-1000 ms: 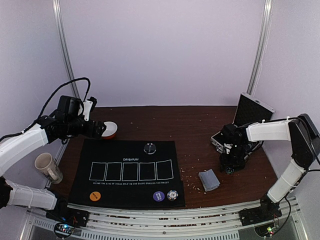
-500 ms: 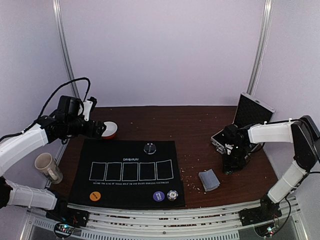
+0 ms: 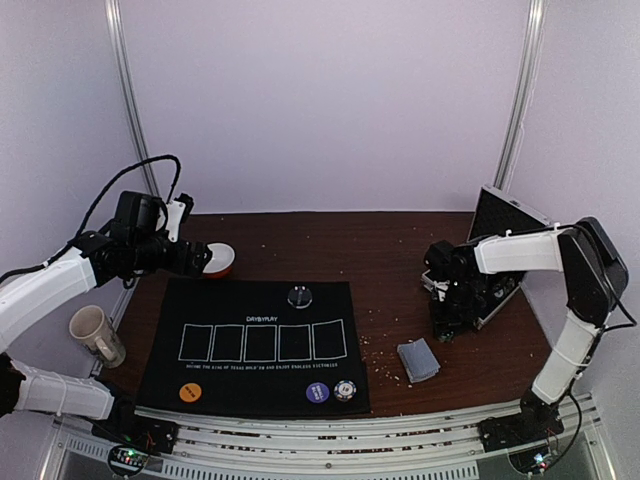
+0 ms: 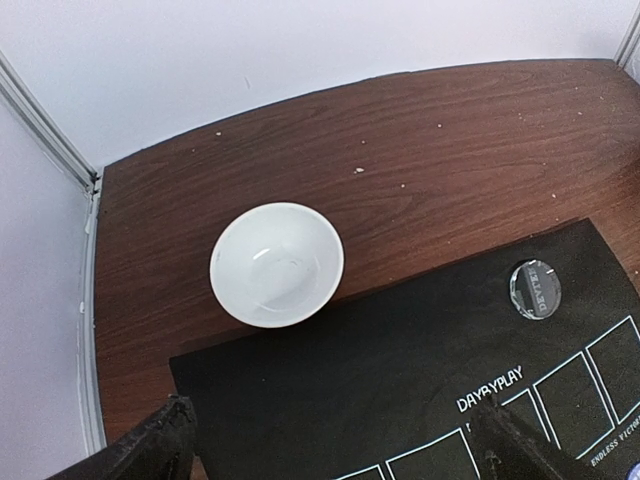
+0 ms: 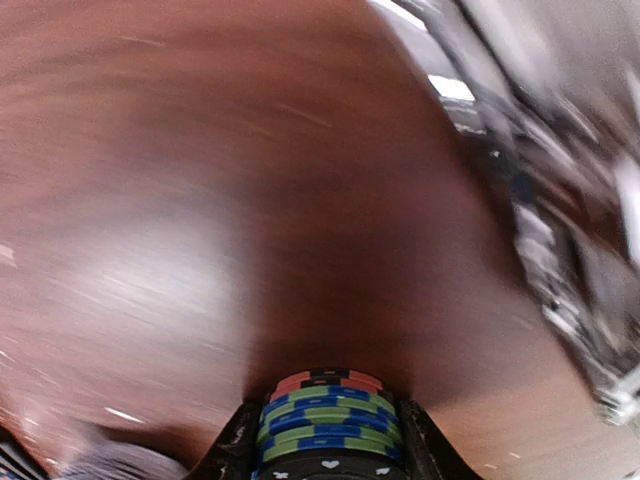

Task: Distribute texas hold em gaming equipment
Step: Move the pile of poker chips to the corner of the board.

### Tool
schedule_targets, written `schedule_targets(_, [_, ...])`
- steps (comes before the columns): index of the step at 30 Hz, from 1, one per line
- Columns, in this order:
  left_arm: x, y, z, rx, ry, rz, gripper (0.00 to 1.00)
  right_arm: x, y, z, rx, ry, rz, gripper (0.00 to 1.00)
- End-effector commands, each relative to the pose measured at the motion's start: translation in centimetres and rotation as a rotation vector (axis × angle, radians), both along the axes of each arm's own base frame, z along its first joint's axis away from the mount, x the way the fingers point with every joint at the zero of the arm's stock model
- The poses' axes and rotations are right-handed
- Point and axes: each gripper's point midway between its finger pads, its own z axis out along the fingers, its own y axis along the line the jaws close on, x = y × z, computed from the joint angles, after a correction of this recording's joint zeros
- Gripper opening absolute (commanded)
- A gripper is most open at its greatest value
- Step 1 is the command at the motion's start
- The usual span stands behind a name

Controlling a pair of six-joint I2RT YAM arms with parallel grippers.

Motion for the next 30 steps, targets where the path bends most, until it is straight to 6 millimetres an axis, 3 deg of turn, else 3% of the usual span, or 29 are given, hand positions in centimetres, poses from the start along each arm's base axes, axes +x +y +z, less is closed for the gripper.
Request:
schedule_targets(1, [0.4,0.1,2.0,-0.002,-0.072,0.002,0.98,0.3,3.6,-2.3,-0.002,0.036,0.085,0.05])
schedule_targets(9, [0.4,0.1,1.9,0.001,-0.070,0.003,0.98,0.9,9.4,-2.1,0.023,0.026,0.192,0.05])
schedule_targets(16, [0.3,0.2,2.0,0.001,-0.075,0.005,0.98,-0.8,13.1,-2.2,-0.004,0.068,0.312,0.05])
schedule_targets(20, [0.1,0.3,2.0,0.003,-0.078,0.006,0.98,-2.3,13.3,-2.0,-0.038,0.088,0.338,0.05])
schedule_targets(30, [0.1,0.3,2.1,-0.001,-0.084,0.003,0.98,-8.3,12.9,-1.5,-0.075,0.157,0.366,0.05])
